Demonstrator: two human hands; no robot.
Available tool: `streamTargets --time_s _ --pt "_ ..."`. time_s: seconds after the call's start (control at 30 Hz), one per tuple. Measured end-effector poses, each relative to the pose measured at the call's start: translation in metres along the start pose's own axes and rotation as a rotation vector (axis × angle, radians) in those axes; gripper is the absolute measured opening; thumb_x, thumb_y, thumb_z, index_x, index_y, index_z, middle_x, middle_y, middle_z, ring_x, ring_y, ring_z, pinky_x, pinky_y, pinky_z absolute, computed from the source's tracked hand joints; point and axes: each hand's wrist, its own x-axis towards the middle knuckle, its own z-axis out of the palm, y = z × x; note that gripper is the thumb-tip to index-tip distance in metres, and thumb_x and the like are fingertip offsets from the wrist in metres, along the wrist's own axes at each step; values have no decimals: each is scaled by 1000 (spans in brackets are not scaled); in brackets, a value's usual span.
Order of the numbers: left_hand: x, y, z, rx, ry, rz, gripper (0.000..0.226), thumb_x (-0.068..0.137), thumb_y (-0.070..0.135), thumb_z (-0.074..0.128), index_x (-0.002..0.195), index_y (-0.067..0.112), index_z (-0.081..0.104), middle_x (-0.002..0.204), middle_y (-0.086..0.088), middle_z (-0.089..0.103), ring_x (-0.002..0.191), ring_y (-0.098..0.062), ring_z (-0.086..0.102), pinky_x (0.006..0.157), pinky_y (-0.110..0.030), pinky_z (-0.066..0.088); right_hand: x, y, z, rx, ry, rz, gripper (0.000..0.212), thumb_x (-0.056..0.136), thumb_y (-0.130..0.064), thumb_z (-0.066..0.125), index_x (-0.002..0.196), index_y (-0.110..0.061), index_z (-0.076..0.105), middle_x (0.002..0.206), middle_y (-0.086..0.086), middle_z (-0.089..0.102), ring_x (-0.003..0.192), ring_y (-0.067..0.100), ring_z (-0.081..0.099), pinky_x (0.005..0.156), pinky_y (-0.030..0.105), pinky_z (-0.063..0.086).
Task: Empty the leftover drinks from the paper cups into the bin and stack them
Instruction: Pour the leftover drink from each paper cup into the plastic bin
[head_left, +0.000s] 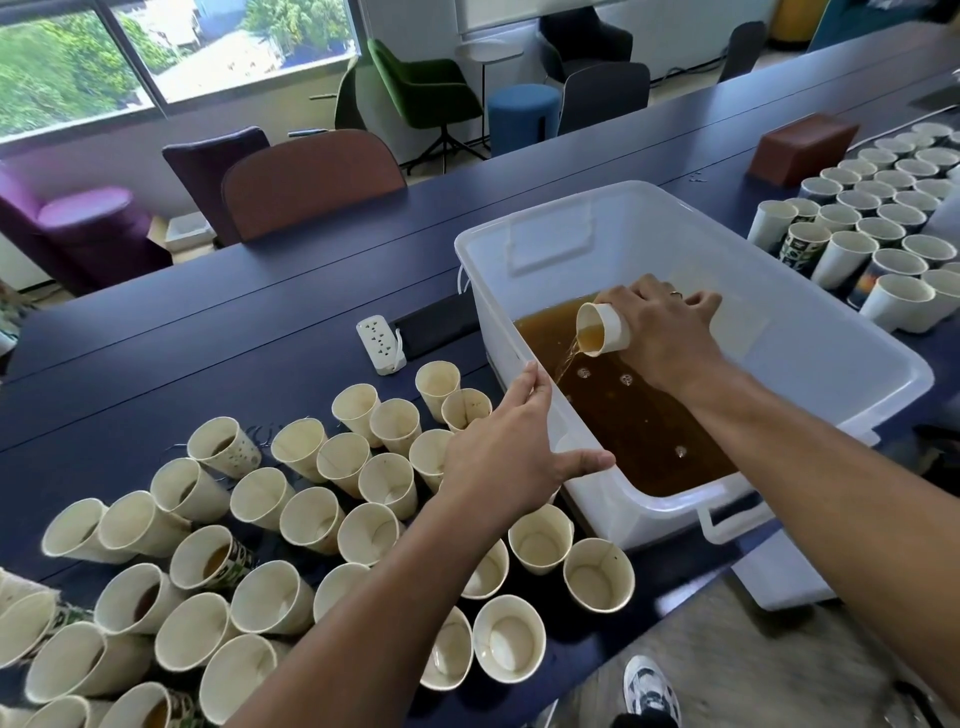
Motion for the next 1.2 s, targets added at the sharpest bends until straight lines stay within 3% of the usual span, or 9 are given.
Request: streamTargets --time_s 0.13,0.5,0.7,0.97,1.2 --pt "0 -1 0 -13 -3 -1 112 78 84 53 162 33 -1 166 23 -9 150 -14 31 85 -36 54 -1 -1 0 -19 22 -37 51 80 -26 80 125 -27 58 120 9 56 109 34 57 87 49 28" --pt "-1 -1 -1 -14 -11 -5 112 78 84 52 162 33 -1 166 24 -9 149 -14 32 86 -39 54 -2 -6 -3 -47 65 -68 59 70 -14 85 122 -25 59 119 11 57 114 36 53 88 53 31" --pt "-1 0 -1 -16 -11 -11 112 78 84 53 162 32 -1 166 24 -8 148 -15 33 84 -37 54 -2 -8 -5 -2 102 -87 65 66 -14 88 124 -23 59 126 14 55 126 39 43 93 57 28" --pt "-2 0 -1 -21 -12 -5 112 78 84 53 162 32 -1 166 24 -9 149 -13 32 83 -36 54 -2 -9 -8 15 218 -112 69 64 -10 89 125 -22 59 129 13 52 128 32 26 95 45 18" --pt "-1 -1 0 -29 -8 -6 112 79 83 53 162 33 -2 166 25 -9 147 -12 34 75 -31 47 -4 -10 -6 -47 130 -137 65 64 -11 86 122 -26 61 126 9 54 128 31 30 90 42 15"
